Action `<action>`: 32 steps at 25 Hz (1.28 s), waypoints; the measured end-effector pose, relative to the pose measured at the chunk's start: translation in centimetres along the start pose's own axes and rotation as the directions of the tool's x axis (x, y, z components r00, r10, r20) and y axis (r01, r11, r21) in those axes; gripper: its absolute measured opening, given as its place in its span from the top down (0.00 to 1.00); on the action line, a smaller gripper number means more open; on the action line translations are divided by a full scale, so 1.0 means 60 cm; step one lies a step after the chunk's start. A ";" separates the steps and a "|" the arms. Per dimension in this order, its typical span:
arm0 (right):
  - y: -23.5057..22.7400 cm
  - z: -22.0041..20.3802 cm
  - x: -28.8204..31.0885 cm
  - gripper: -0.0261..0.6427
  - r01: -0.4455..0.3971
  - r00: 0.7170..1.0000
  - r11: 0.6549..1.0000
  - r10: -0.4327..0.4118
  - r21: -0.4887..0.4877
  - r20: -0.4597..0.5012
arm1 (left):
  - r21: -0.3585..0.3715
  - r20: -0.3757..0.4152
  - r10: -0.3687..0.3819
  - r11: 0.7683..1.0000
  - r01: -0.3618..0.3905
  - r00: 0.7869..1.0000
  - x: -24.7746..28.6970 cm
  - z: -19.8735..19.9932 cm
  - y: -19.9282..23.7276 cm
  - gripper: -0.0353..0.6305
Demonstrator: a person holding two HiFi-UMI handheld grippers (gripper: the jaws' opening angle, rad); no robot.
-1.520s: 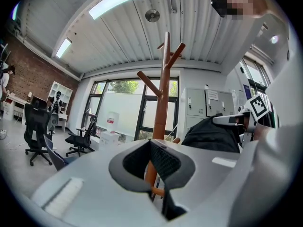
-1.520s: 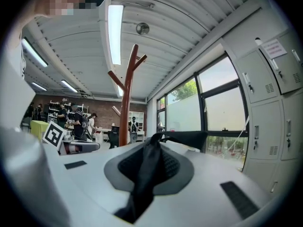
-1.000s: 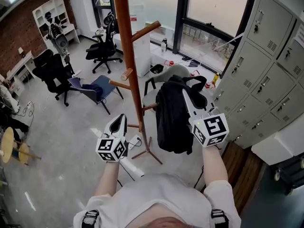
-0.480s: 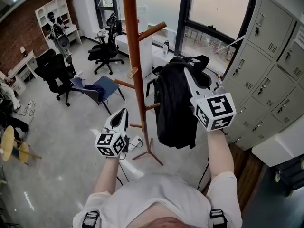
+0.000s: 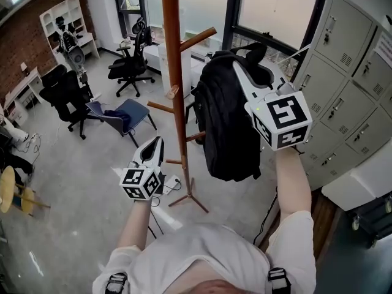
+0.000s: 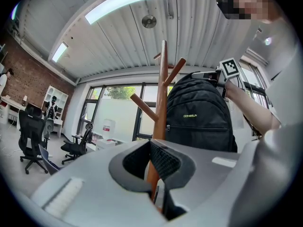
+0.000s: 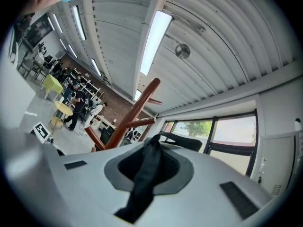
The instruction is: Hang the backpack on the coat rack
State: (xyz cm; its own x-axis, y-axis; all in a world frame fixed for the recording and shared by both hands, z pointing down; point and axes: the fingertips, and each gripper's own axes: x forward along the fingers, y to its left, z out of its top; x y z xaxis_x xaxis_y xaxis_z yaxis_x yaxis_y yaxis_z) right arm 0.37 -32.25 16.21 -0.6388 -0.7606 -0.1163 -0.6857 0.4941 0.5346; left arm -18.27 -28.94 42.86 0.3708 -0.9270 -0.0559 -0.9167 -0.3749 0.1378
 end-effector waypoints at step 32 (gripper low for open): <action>0.045 0.039 0.113 0.91 -0.275 0.954 0.864 0.193 -0.421 -0.228 | -0.019 0.002 0.003 1.000 -0.003 1.000 0.021 0.001 0.023 0.93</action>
State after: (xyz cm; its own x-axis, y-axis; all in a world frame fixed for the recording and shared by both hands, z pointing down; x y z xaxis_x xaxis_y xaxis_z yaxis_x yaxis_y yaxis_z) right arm -6.60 -35.08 14.89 -0.6622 -0.7267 0.1828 -0.2702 0.4591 0.8463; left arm -19.09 -30.64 42.91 0.3681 -0.9280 -0.0572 -0.9147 -0.3725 0.1568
